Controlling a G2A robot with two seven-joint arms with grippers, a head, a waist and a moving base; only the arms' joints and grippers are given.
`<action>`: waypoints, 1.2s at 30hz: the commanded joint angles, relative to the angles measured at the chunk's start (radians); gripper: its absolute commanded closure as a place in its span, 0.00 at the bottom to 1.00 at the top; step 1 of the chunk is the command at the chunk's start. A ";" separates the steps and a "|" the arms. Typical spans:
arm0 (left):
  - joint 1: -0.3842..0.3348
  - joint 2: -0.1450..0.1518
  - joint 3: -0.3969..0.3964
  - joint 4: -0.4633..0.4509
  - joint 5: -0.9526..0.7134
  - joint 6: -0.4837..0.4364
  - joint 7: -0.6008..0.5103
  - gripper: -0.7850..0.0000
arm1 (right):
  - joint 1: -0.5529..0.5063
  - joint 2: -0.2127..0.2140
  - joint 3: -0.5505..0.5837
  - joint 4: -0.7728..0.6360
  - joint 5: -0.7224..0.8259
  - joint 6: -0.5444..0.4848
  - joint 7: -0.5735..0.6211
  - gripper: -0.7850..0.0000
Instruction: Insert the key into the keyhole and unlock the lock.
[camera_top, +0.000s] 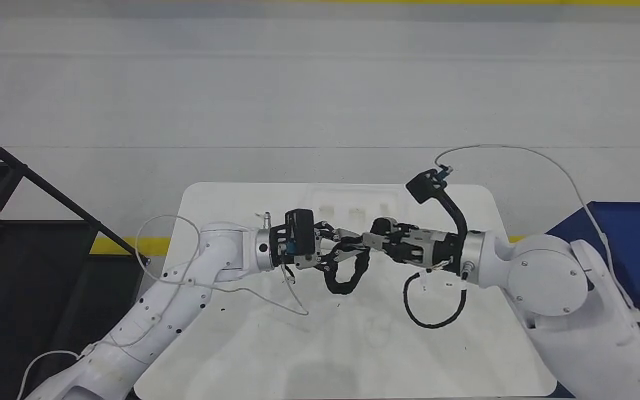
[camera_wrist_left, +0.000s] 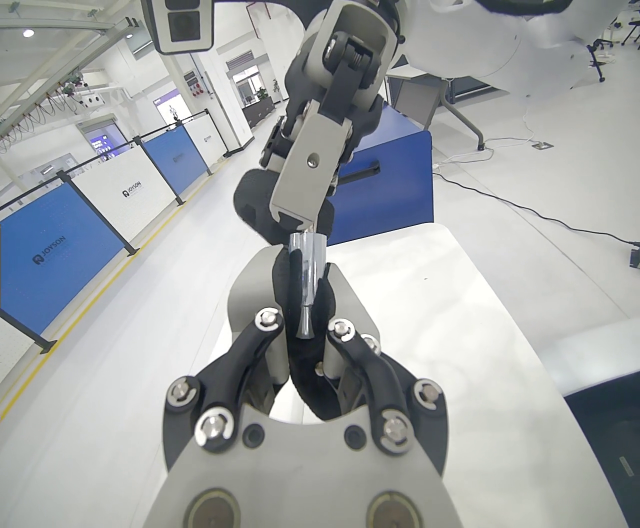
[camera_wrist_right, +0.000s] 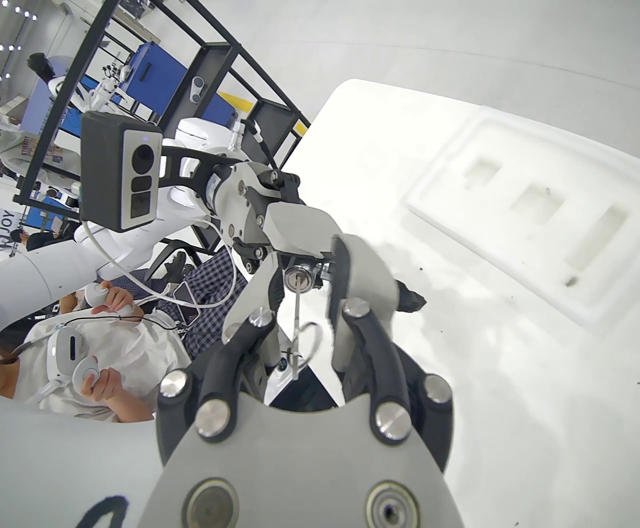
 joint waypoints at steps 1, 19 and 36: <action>-0.002 -0.003 0.003 0.011 -0.007 -0.007 0.002 1.00 | 0.002 0.000 0.001 0.010 0.009 -0.009 -0.005 0.73; -0.018 -0.024 0.003 0.115 -0.158 -0.114 -0.073 1.00 | 0.036 0.017 0.069 0.071 0.069 -0.481 0.097 0.00; -0.117 -0.004 0.101 0.190 -0.686 -0.194 -0.460 1.00 | 0.028 0.035 0.043 0.198 0.084 -0.783 0.135 0.00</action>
